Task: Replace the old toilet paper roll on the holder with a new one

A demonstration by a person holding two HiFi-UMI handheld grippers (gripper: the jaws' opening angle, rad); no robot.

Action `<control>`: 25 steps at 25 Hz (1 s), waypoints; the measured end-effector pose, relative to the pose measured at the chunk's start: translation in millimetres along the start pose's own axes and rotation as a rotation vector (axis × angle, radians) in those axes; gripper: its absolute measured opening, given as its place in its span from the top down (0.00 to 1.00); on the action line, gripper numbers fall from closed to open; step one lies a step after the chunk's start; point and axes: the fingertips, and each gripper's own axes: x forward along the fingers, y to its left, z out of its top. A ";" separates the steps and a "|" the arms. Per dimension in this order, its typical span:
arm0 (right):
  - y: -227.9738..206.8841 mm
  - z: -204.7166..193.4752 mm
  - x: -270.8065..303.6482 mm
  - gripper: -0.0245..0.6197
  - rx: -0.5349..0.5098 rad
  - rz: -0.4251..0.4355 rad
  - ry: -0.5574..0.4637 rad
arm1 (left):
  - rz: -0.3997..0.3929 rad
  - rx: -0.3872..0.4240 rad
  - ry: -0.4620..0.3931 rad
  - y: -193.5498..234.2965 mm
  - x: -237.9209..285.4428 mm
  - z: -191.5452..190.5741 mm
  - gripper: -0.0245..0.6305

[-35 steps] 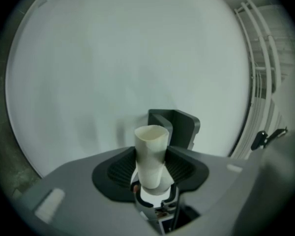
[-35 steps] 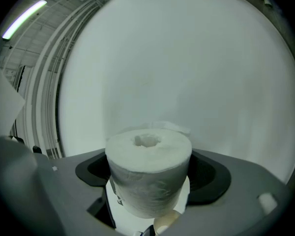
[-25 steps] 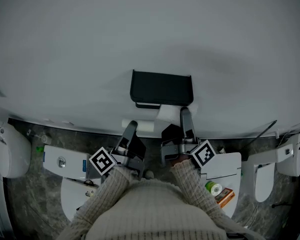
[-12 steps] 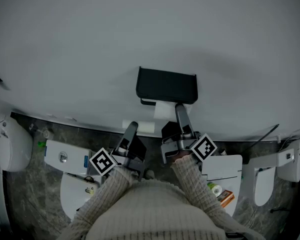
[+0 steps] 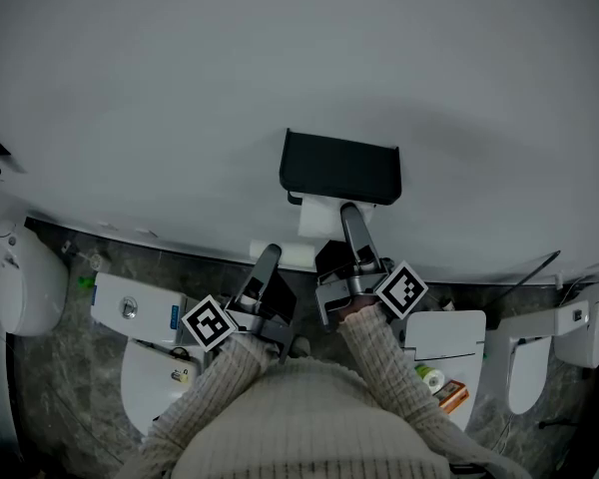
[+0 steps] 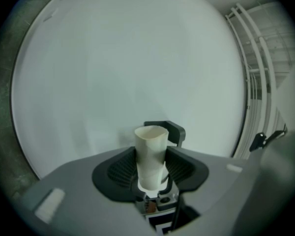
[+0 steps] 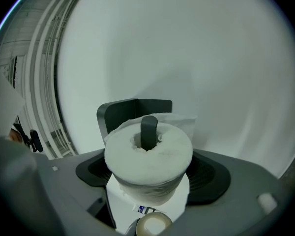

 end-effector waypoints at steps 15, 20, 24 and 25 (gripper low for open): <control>-3.1 -7.8 -13.0 0.29 0.022 -0.037 0.025 | 0.008 -0.020 0.056 5.0 3.1 -13.9 0.69; -3.1 -11.9 -22.0 0.32 0.025 -0.058 0.031 | 0.014 -0.028 0.070 8.4 8.8 -14.5 0.69; 4.6 -12.6 -33.2 0.40 -0.026 -0.075 0.030 | 0.001 -0.028 0.080 4.1 15.0 -14.8 0.69; 9.1 -13.4 -41.5 0.46 -0.053 -0.078 0.024 | -0.005 -0.022 0.082 1.4 11.2 -17.7 0.69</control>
